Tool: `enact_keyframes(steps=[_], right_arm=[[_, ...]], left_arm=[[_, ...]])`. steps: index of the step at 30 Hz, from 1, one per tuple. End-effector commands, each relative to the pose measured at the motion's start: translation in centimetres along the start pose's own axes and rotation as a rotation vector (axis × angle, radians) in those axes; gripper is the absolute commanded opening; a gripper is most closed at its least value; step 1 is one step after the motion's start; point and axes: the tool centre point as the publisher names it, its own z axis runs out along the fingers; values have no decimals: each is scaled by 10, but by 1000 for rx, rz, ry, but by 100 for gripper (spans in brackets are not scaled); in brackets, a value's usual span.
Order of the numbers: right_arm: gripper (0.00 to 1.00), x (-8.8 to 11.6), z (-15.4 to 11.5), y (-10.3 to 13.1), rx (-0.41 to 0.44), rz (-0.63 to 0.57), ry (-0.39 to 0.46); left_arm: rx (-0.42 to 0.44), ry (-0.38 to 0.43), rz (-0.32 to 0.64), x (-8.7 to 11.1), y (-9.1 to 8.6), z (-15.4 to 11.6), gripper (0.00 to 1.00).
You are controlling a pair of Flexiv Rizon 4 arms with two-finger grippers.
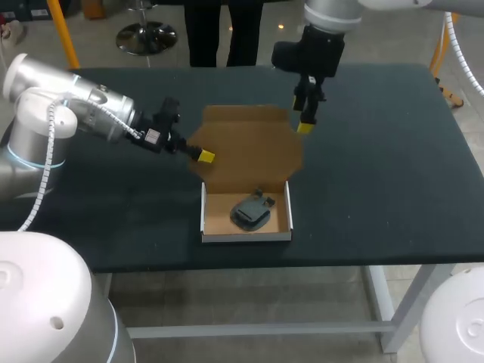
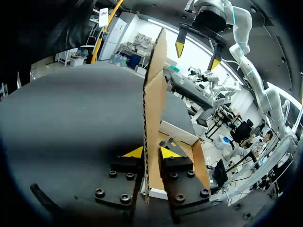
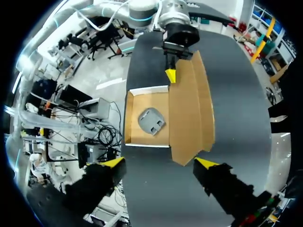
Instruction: Assemble the packaging by folding the flat box into shape, placing the metal phone stand inside, and closing the box properly
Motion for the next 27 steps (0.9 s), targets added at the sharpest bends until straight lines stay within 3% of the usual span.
enact_keyframes(steps=[1, 8, 19, 24, 27], right_arm=[[100, 1, -3, 3, 7, -2, 2], [100, 4, -3, 5, 13, -5, 0], [100, 6, -4, 7, 22, -5, -1], [100, 7, -4, 8, 28, -3, 3], [100, 8, -4, 7, 31, 1, 6]], left_arm=[[0, -13, 15, 8, 1, -2, 16], [3, -12, 46, 12, 0, -3, 12], [20, -8, 85, 13, 0, -1, 15], [33, -3, 110, 13, -1, 0, 27], [38, -5, 120, 13, -1, 0, 30]])
